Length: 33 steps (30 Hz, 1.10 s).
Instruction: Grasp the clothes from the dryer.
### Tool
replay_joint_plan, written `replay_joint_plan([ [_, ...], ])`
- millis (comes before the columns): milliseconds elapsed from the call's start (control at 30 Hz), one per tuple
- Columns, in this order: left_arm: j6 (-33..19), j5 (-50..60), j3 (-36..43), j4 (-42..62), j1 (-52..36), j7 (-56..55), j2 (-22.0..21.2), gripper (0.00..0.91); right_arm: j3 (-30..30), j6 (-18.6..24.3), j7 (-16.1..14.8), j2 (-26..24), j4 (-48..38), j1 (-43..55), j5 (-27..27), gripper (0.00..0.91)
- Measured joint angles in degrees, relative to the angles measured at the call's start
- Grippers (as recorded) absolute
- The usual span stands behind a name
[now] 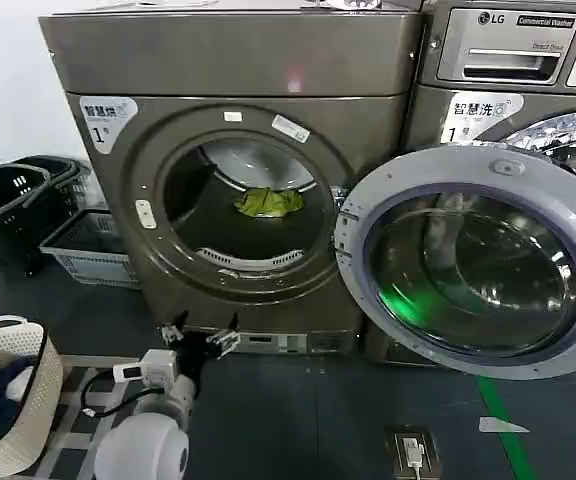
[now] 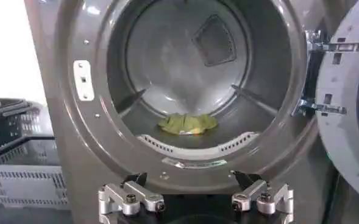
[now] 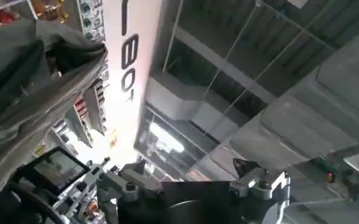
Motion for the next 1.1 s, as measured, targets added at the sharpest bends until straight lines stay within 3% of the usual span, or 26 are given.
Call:
replay_joint_plan([
  [1100, 0.0, -0.2, 0.2, 0.2, -0.2, 0.5, 0.4, 0.907, 1.5, 0.6, 1.6, 1.9, 0.3, -0.8, 3.4, 0.907],
])
